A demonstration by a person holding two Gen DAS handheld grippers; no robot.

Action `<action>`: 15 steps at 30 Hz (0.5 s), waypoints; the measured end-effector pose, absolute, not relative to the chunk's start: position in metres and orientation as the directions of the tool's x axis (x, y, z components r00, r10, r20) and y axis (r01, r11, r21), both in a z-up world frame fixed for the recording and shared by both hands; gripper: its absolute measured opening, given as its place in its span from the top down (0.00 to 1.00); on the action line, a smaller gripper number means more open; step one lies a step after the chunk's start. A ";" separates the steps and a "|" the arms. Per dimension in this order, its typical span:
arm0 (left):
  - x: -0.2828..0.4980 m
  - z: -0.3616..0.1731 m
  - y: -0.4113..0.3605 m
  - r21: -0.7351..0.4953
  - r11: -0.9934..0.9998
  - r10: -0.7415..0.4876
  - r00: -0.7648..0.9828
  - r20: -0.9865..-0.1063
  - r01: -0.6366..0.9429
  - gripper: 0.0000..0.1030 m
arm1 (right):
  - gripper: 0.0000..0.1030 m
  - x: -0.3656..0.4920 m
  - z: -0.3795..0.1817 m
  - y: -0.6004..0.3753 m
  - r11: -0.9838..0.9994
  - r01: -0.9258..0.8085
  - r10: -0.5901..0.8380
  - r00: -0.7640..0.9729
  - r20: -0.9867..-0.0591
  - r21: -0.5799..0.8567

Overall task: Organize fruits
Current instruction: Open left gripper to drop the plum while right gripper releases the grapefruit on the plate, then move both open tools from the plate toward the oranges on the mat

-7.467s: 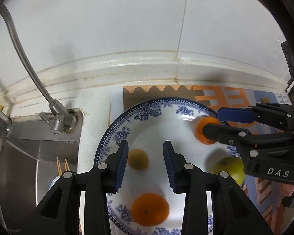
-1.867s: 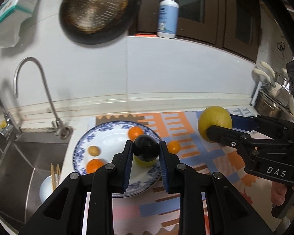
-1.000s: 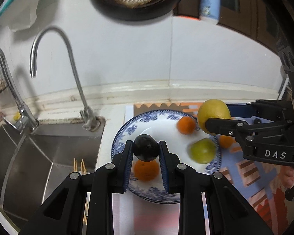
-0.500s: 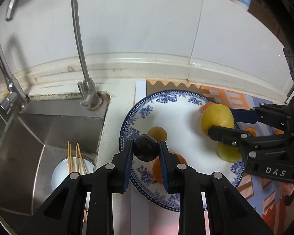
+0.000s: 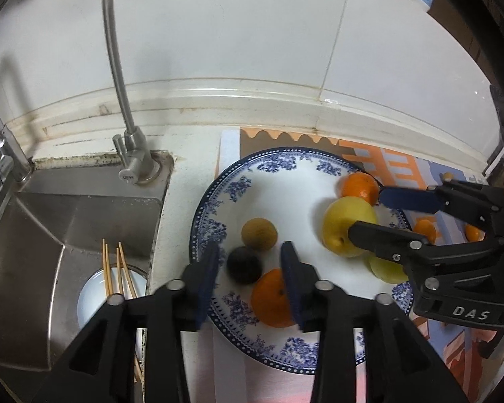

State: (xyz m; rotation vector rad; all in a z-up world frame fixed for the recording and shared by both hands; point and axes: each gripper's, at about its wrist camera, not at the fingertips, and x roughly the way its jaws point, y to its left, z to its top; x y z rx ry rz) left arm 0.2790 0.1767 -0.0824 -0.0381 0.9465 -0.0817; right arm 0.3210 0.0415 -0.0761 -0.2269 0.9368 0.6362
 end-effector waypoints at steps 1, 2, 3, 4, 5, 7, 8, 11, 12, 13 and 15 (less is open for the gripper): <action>0.278 -0.080 0.175 -0.067 0.996 -0.088 0.587 -0.804 0.058 0.61 | 0.47 0.319 -0.073 0.040 0.799 -0.596 0.407 0.436 -0.803 0.082; 0.276 -0.078 0.173 -0.061 0.996 -0.087 0.592 -0.801 0.063 0.61 | 0.47 0.318 -0.070 0.038 0.802 -0.592 0.407 0.446 -0.797 0.079; 0.274 -0.076 0.170 -0.057 0.996 -0.087 0.596 -0.798 0.069 0.58 | 0.47 0.316 -0.067 0.035 0.804 -0.590 0.409 0.456 -0.790 0.076; 0.272 -0.073 0.168 -0.053 0.996 -0.087 0.601 -0.794 0.074 0.56 | 0.47 0.314 -0.063 0.032 0.808 -0.585 0.407 0.471 -0.783 0.068; 0.270 -0.071 0.165 -0.049 0.996 -0.085 0.604 -0.792 0.076 0.56 | 0.47 0.312 -0.060 0.028 0.815 -0.576 0.399 0.488 -0.776 0.057; 0.265 -0.064 0.159 -0.040 0.996 -0.084 0.613 -0.785 0.086 0.56 | 0.47 0.306 -0.051 0.019 0.830 -0.556 0.391 0.521 -0.759 0.046; 0.262 -0.061 0.156 -0.033 0.996 -0.080 0.618 -0.782 0.088 0.55 | 0.47 0.303 -0.047 0.015 0.836 -0.548 0.388 0.531 -0.753 0.044; 0.253 -0.051 0.144 0.001 0.996 -0.056 0.635 -0.771 0.089 0.54 | 0.46 0.294 -0.037 0.000 0.849 -0.527 0.383 0.560 -0.735 0.041; 0.250 -0.048 0.141 0.007 0.996 -0.051 0.640 -0.767 0.089 0.53 | 0.45 0.291 -0.034 -0.005 0.854 -0.519 0.382 0.570 -0.727 0.042; 0.246 -0.044 0.137 0.010 0.996 -0.051 0.648 -0.760 0.090 0.52 | 0.42 0.288 -0.031 -0.010 0.859 -0.510 0.382 0.579 -0.720 0.045; 0.240 -0.037 0.130 0.019 0.996 -0.044 0.660 -0.750 0.089 0.47 | 0.41 0.282 -0.025 -0.020 0.867 -0.495 0.381 0.593 -0.709 0.053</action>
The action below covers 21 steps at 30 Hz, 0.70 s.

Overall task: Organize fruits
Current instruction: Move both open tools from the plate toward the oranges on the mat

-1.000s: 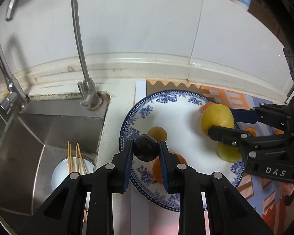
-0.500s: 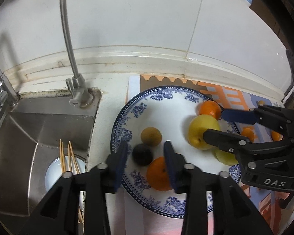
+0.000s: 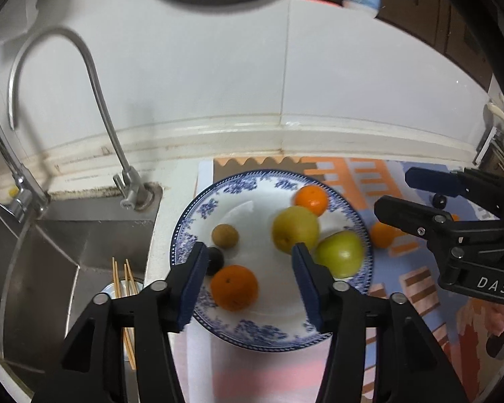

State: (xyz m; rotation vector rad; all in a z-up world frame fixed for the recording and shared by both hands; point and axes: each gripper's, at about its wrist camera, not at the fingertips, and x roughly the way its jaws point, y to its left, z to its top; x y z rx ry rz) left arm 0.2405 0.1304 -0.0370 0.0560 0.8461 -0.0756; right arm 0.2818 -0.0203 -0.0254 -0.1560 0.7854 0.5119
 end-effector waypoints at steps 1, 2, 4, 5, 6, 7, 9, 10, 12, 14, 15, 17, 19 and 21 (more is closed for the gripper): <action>0.237 -0.032 0.126 0.026 0.995 -0.043 0.671 -0.740 0.093 0.46 | 0.41 0.279 -0.023 -0.025 0.870 -0.489 0.382 0.598 -0.705 0.057; 0.234 -0.029 0.122 0.032 0.995 -0.043 0.677 -0.735 0.098 0.45 | 0.41 0.276 -0.021 -0.030 0.873 -0.484 0.383 0.598 -0.704 0.063; 0.228 -0.022 0.114 0.043 0.994 -0.040 0.691 -0.722 0.103 0.45 | 0.41 0.268 -0.017 -0.041 0.878 -0.473 0.386 0.608 -0.694 0.073; 0.225 -0.018 0.110 0.045 0.993 -0.043 0.697 -0.716 0.107 0.44 | 0.41 0.264 -0.014 -0.046 0.881 -0.467 0.385 0.614 -0.689 0.077; 0.221 -0.014 0.105 0.047 0.992 -0.047 0.706 -0.706 0.113 0.43 | 0.41 0.261 -0.012 -0.050 0.883 -0.462 0.385 0.620 -0.684 0.079; 0.218 -0.011 0.103 0.048 0.992 -0.049 0.713 -0.699 0.116 0.41 | 0.41 0.258 -0.009 -0.055 0.887 -0.455 0.383 0.627 -0.679 0.080; 0.210 -0.004 0.095 0.051 0.991 -0.056 0.733 -0.678 0.122 0.38 | 0.41 0.250 -0.004 -0.064 0.893 -0.443 0.379 0.644 -0.665 0.080; 0.205 0.000 0.091 0.053 0.990 -0.060 0.744 -0.665 0.127 0.37 | 0.41 0.245 -0.001 -0.070 0.897 -0.436 0.373 0.654 -0.658 0.075; 0.198 0.005 0.083 0.061 0.989 -0.064 0.760 -0.646 0.134 0.36 | 0.39 0.238 0.004 -0.080 0.905 -0.419 0.363 0.671 -0.646 0.073; 0.192 0.009 0.076 0.056 0.988 -0.076 0.773 -0.630 0.142 0.34 | 0.34 0.232 0.009 -0.090 0.913 -0.401 0.355 0.690 -0.631 0.075; 0.189 0.011 0.073 0.050 0.988 -0.084 0.777 -0.624 0.147 0.33 | 0.34 0.228 0.012 -0.095 0.917 -0.391 0.349 0.699 -0.624 0.074; 0.183 0.014 0.066 0.043 0.986 -0.099 0.783 -0.614 0.159 0.33 | 0.34 0.222 0.017 -0.104 0.926 -0.370 0.333 0.719 -0.610 0.069; 0.179 0.016 0.060 0.039 0.985 -0.111 0.787 -0.606 0.170 0.30 | 0.33 0.215 0.021 -0.113 0.935 -0.349 0.314 0.739 -0.596 0.059; 0.176 0.017 0.054 0.030 0.983 -0.129 0.788 -0.602 0.183 0.30 | 0.30 0.210 0.024 -0.120 0.943 -0.329 0.293 0.755 -0.586 0.048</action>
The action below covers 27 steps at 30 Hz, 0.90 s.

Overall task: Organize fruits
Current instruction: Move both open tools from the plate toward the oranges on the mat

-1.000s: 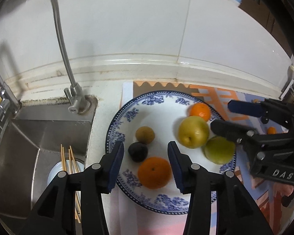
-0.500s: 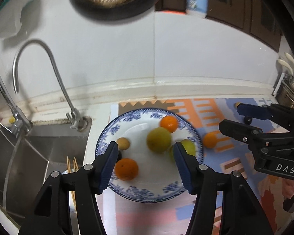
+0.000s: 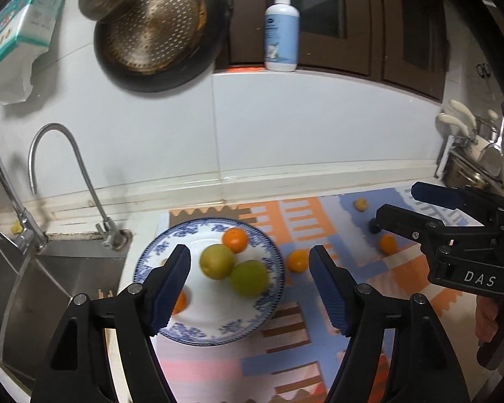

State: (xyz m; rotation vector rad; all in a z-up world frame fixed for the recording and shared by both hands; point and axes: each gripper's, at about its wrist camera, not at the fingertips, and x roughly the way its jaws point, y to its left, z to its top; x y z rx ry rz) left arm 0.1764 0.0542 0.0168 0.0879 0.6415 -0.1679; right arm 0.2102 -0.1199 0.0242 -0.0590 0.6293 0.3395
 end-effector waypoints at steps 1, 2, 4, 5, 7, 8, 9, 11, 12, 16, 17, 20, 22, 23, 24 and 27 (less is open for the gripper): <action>0.176 0.016 0.052 0.024 0.982 -0.134 0.789 -0.600 0.185 0.29 | 0.30 0.207 0.025 -0.124 0.947 -0.319 0.282 0.762 -0.582 0.041; 0.175 0.016 0.049 0.019 0.982 -0.141 0.788 -0.599 0.190 0.29 | 0.30 0.204 0.026 -0.128 0.950 -0.309 0.273 0.768 -0.579 0.037; 0.174 0.013 0.042 0.011 0.979 -0.155 0.785 -0.600 0.202 0.28 | 0.30 0.201 0.027 -0.134 0.955 -0.293 0.260 0.774 -0.577 0.037; 0.174 0.012 0.040 0.008 0.978 -0.163 0.783 -0.601 0.210 0.28 | 0.30 0.199 0.027 -0.138 0.958 -0.283 0.250 0.778 -0.576 0.034; 0.174 0.008 0.034 0.003 0.975 -0.177 0.779 -0.602 0.224 0.28 | 0.30 0.195 0.027 -0.146 0.965 -0.261 0.226 0.787 -0.573 0.023; 0.174 0.006 0.030 0.006 0.973 -0.180 0.779 -0.600 0.229 0.28 | 0.30 0.194 0.026 -0.149 0.968 -0.251 0.216 0.790 -0.574 0.018; 0.173 0.004 0.028 0.008 0.973 -0.181 0.779 -0.600 0.232 0.28 | 0.30 0.193 0.025 -0.153 0.971 -0.239 0.204 0.792 -0.575 0.015; 0.173 0.000 0.022 0.008 0.970 -0.190 0.779 -0.598 0.243 0.28 | 0.30 0.192 0.023 -0.159 0.976 -0.218 0.186 0.794 -0.579 0.015; 0.173 -0.002 0.019 0.012 0.969 -0.192 0.779 -0.597 0.248 0.28 | 0.30 0.191 0.022 -0.164 0.979 -0.205 0.175 0.795 -0.580 0.015; 0.173 -0.013 0.007 0.042 0.962 -0.193 0.780 -0.595 0.270 0.28 | 0.30 0.188 0.017 -0.176 0.986 -0.165 0.140 0.803 -0.579 0.009; 0.173 -0.015 0.005 0.049 0.961 -0.191 0.780 -0.595 0.273 0.28 | 0.30 0.187 0.015 -0.179 0.988 -0.157 0.133 0.804 -0.580 0.008; 0.175 -0.022 -0.001 0.062 0.957 -0.192 0.780 -0.595 0.283 0.28 | 0.30 0.186 0.009 -0.186 0.991 -0.132 0.111 0.806 -0.581 0.007; 0.177 -0.027 -0.005 0.065 0.955 -0.195 0.779 -0.596 0.289 0.28 | 0.30 0.185 0.004 -0.190 0.993 -0.116 0.095 0.808 -0.581 0.001; 0.179 -0.029 -0.007 0.070 0.955 -0.191 0.779 -0.597 0.288 0.28 | 0.30 0.185 0.002 -0.192 0.994 -0.109 0.087 0.810 -0.580 -0.005; 0.180 -0.031 -0.008 0.075 0.955 -0.188 0.780 -0.597 0.288 0.28 | 0.30 0.185 0.000 -0.193 0.995 -0.102 0.077 0.811 -0.579 -0.011; 0.184 -0.035 -0.014 0.100 0.951 -0.179 0.787 -0.590 0.292 0.29 | 0.30 0.186 -0.007 -0.197 0.996 -0.085 0.057 0.812 -0.581 -0.021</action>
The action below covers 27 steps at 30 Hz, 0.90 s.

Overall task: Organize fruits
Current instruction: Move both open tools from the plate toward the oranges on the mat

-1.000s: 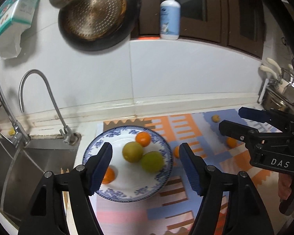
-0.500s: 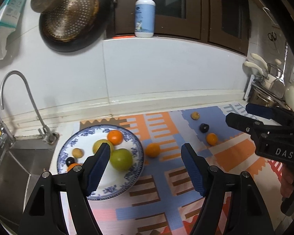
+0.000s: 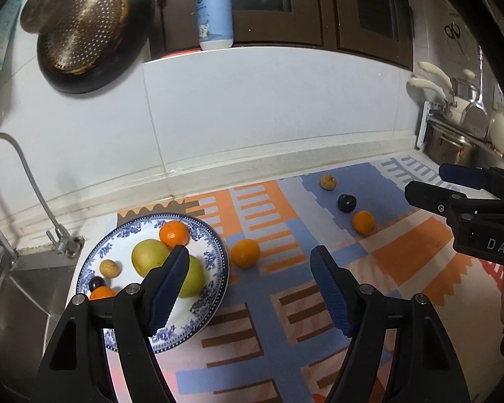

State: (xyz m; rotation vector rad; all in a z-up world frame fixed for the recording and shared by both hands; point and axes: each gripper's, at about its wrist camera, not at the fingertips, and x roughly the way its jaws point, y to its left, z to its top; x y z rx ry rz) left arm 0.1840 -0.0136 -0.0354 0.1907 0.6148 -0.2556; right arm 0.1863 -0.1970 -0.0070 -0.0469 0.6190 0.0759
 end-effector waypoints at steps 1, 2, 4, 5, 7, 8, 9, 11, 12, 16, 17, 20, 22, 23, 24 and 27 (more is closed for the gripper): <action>0.186 -0.037 -0.016 0.113 0.949 -0.175 0.790 -0.588 0.294 0.29 | 0.30 0.188 -0.009 -0.198 0.997 -0.080 0.051 0.812 -0.582 -0.024; 0.188 -0.038 -0.017 0.123 0.948 -0.169 0.792 -0.587 0.294 0.29 | 0.30 0.189 -0.012 -0.200 0.997 -0.075 0.046 0.811 -0.583 -0.026; 0.192 -0.042 -0.021 0.141 0.945 -0.161 0.793 -0.588 0.296 0.29 | 0.30 0.192 -0.017 -0.204 0.997 -0.066 0.039 0.808 -0.587 -0.025; 0.195 -0.044 -0.022 0.144 0.943 -0.160 0.790 -0.591 0.299 0.29 | 0.30 0.194 -0.020 -0.206 0.998 -0.061 0.036 0.807 -0.590 -0.023; 0.201 -0.048 -0.024 0.146 0.940 -0.162 0.782 -0.601 0.307 0.29 | 0.30 0.198 -0.025 -0.209 0.998 -0.050 0.027 0.804 -0.594 -0.023; 0.203 -0.051 -0.026 0.149 0.939 -0.161 0.779 -0.606 0.310 0.29 | 0.30 0.200 -0.028 -0.210 0.999 -0.047 0.025 0.802 -0.597 -0.021; 0.206 -0.053 -0.027 0.154 0.938 -0.158 0.776 -0.610 0.312 0.29 | 0.30 0.203 -0.031 -0.212 0.999 -0.045 0.027 0.796 -0.604 -0.015; 0.211 -0.057 -0.029 0.161 0.934 -0.155 0.770 -0.619 0.318 0.29 | 0.30 0.209 -0.037 -0.214 0.999 -0.043 0.034 0.786 -0.618 0.000; 0.214 -0.059 -0.030 0.163 0.934 -0.154 0.767 -0.623 0.319 0.30 | 0.30 0.212 -0.040 -0.214 0.999 -0.043 0.038 0.780 -0.625 0.007; 0.225 -0.067 -0.032 0.175 0.929 -0.146 0.757 -0.636 0.326 0.35 | 0.30 0.223 -0.053 -0.216 0.999 -0.044 0.054 0.759 -0.649 0.033; 0.228 -0.069 -0.032 0.178 0.927 -0.146 0.755 -0.639 0.330 0.36 | 0.30 0.226 -0.056 -0.216 0.998 -0.044 0.060 0.753 -0.655 0.041; 0.236 -0.077 -0.033 0.185 0.921 -0.144 0.740 -0.657 0.344 0.41 | 0.30 0.235 -0.067 -0.216 0.998 -0.044 0.069 0.734 -0.675 0.054; 0.241 -0.082 -0.033 0.183 0.918 -0.145 0.726 -0.673 0.352 0.45 | 0.30 0.240 -0.073 -0.216 0.997 -0.043 0.074 0.723 -0.687 0.062; 0.245 -0.085 -0.033 0.180 0.918 -0.144 0.719 -0.680 0.354 0.45 | 0.30 0.242 -0.075 -0.216 0.997 -0.043 0.077 0.718 -0.692 0.066; 0.247 -0.087 -0.032 0.177 0.918 -0.145 0.714 -0.685 0.356 0.46 | 0.31 0.244 -0.077 -0.216 0.997 -0.043 0.078 0.714 -0.695 0.068; 0.255 -0.095 -0.033 0.170 0.922 -0.133 0.695 -0.707 0.349 0.49 | 0.33 0.251 -0.083 -0.216 0.997 -0.041 0.080 0.702 -0.708 0.072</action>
